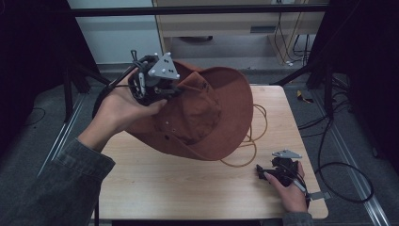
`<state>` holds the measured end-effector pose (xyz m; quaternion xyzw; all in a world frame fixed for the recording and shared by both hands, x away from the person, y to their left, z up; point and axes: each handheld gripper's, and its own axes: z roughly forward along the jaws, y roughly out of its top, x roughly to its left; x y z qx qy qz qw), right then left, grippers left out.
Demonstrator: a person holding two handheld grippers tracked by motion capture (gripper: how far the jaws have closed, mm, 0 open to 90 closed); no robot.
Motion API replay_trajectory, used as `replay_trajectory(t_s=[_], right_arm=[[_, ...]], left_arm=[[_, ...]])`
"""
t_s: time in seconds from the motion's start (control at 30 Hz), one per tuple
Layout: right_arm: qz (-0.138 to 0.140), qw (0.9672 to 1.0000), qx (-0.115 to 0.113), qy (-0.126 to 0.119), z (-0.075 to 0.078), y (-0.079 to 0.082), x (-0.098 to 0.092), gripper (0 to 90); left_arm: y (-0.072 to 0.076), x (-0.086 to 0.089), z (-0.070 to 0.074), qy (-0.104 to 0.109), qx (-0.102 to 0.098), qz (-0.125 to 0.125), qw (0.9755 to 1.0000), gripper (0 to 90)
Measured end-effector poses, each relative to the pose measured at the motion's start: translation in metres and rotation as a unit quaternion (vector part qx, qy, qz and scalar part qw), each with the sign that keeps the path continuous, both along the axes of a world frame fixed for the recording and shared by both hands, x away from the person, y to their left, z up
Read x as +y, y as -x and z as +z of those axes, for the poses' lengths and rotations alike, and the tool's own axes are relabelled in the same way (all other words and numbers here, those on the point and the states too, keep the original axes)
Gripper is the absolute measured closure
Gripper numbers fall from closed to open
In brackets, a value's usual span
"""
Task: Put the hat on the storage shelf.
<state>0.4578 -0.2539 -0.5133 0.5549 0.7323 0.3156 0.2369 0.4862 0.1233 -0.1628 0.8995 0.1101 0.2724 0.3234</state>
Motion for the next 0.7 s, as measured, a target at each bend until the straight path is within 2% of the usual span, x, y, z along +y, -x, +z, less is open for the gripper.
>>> replay_trajectory(t_s=[0.07,0.33,0.4,0.7], right_arm=[[-0.004,1.0,0.0,-0.001,0.0,0.0,0.001,0.7],[-0.003,1.0,0.001,-0.003,0.0,-0.001,0.001,0.7],[-0.002,1.0,0.002,-0.003,0.0,0.0,0.0,0.7],[-0.002,1.0,0.002,-0.003,0.0,0.0,0.0,0.7]], left_arm=[[0.001,-0.005,0.002,-0.005,-0.007,-0.005,1.0,88.6],[-0.01,-0.028,0.004,-0.016,-0.007,-0.014,0.9997,88.6],[-0.011,-0.039,0.005,-0.026,-0.011,-0.019,0.9994,88.6],[-0.016,-0.062,0.002,-0.029,-0.008,-0.033,0.999,88.6]])
